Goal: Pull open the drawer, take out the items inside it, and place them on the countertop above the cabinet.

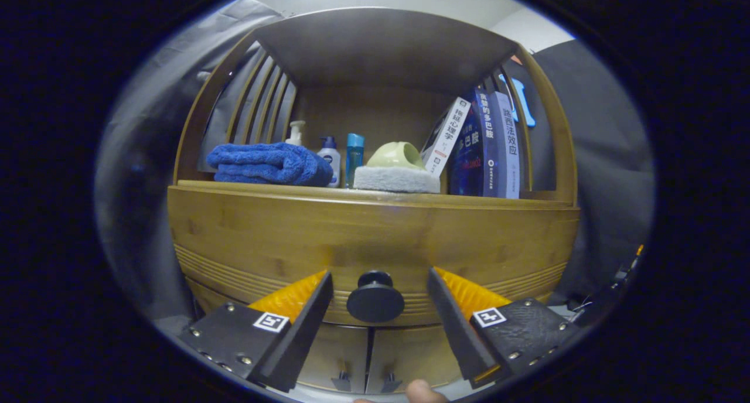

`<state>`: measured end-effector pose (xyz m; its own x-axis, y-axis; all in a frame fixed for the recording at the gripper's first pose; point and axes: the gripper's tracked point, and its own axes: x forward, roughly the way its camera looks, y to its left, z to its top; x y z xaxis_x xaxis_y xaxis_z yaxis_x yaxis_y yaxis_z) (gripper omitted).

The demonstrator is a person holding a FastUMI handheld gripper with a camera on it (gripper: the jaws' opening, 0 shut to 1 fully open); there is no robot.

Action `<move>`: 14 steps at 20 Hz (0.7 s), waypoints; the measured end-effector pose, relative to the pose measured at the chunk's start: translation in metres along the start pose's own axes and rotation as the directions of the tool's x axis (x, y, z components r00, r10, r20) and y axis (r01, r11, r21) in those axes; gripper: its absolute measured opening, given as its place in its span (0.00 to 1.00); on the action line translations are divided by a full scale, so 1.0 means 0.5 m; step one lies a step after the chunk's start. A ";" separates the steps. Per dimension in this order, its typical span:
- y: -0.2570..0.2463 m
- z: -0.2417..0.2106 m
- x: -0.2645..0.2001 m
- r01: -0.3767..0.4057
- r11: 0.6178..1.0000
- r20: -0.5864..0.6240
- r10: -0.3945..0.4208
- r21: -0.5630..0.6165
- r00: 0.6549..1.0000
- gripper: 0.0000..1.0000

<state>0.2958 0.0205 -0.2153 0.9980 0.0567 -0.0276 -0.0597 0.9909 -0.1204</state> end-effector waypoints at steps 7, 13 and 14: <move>0.015 -0.052 -0.090 0.000 1.000 -0.106 0.001 0.016 0.994 0.99; -0.018 0.008 -0.214 0.016 0.999 -0.134 -0.010 0.048 0.991 0.99; -0.023 0.024 -0.231 0.012 0.999 -0.127 -0.008 0.032 0.992 0.99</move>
<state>0.1815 0.0041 -0.1987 0.9877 0.0329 -0.1527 -0.0468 0.9950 -0.0886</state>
